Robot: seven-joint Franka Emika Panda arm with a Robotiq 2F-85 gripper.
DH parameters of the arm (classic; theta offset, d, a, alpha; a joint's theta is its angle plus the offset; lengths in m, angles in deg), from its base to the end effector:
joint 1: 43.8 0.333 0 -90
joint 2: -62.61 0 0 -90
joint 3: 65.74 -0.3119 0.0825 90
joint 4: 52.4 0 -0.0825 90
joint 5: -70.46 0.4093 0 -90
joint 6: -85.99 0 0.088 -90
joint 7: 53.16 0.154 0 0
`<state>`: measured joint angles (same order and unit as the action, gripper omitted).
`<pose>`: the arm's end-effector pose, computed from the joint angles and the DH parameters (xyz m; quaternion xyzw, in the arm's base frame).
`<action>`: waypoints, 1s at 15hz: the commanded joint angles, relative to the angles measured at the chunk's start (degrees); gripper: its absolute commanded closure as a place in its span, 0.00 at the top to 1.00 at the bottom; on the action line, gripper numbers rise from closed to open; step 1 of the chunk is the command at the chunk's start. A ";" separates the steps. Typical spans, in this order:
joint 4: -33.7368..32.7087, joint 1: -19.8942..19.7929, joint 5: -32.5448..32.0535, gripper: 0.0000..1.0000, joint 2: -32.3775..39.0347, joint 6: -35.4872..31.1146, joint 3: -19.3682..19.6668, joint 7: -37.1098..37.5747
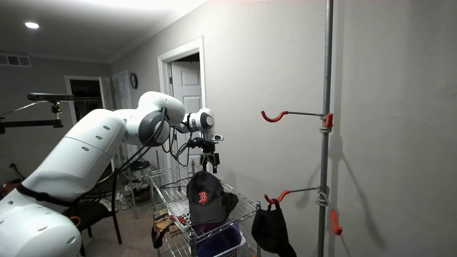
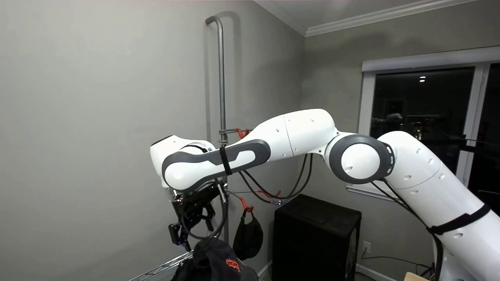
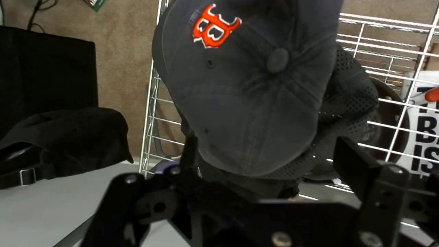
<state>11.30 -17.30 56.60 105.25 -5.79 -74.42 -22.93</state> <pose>0.6359 0.3717 0.3043 0.9890 0.0480 -0.0679 0.1223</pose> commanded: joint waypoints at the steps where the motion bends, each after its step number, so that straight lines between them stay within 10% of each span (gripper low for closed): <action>1: 1.52 -1.04 -1.87 1.00 -3.00 -1.66 1.10 -0.90; 9: 8.87 -4.05 -9.60 1.00 -11.55 -1.43 8.52 -0.65; 15: 18.51 -8.20 -10.14 1.00 -11.37 -14.73 10.08 0.12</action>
<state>22.69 -24.69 48.11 95.81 -13.11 -64.72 -24.34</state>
